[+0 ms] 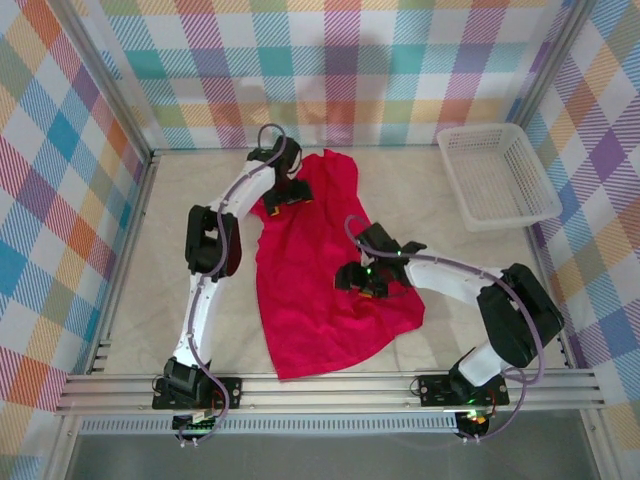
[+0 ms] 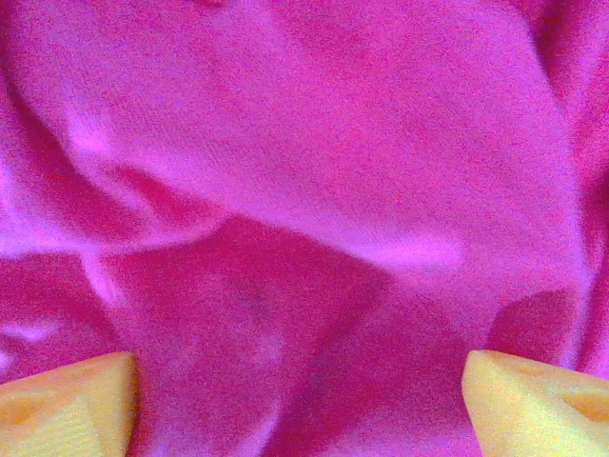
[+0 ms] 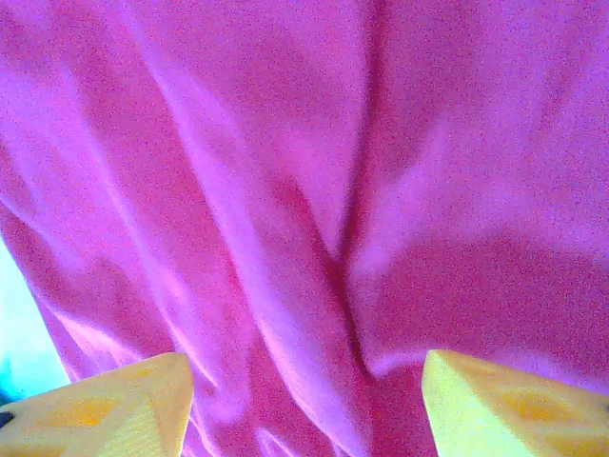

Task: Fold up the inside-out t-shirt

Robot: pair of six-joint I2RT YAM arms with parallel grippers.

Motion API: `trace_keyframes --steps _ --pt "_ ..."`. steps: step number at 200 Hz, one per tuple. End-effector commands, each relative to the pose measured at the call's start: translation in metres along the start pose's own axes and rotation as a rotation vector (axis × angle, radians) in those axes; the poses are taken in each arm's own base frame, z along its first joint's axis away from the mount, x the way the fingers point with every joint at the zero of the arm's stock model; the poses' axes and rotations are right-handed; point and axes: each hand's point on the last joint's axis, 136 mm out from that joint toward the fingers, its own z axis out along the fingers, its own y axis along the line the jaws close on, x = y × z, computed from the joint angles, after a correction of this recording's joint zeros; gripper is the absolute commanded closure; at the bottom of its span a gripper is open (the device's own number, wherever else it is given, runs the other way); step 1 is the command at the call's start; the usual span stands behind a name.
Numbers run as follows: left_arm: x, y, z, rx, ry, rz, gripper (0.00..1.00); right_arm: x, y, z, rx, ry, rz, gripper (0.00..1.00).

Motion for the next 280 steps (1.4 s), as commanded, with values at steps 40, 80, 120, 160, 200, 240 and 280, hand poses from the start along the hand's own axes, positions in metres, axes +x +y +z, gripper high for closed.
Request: trace_keyframes --steps 40,80,120,160,200,240,280 --pt "-0.004 0.081 -0.040 -0.080 0.014 -0.139 0.16 -0.113 0.021 0.007 0.073 -0.131 -0.058 0.44" --pt "-0.014 0.112 -0.036 -0.091 -0.001 -0.212 0.18 -0.141 0.027 0.047 0.006 -0.026 -0.004 0.47" --pt "-0.039 0.131 -0.020 -0.059 -0.036 -0.293 0.26 -0.140 0.024 0.066 -0.003 0.009 0.000 0.47" --pt "-0.061 0.113 0.020 0.035 -0.021 -0.320 0.53 -0.114 0.022 0.077 -0.073 0.081 0.073 0.52" --pt "-0.080 0.115 0.015 0.009 -0.030 -0.319 1.00 -0.079 -0.019 0.088 0.012 0.107 0.137 0.69" --pt "-0.132 0.140 -0.086 -0.084 -0.255 -0.302 1.00 -0.046 -0.070 0.090 0.201 0.145 0.183 0.80" --pt "-0.150 0.150 -0.112 -0.062 -0.332 -0.314 0.94 -0.038 -0.065 0.087 0.166 0.163 0.196 0.80"
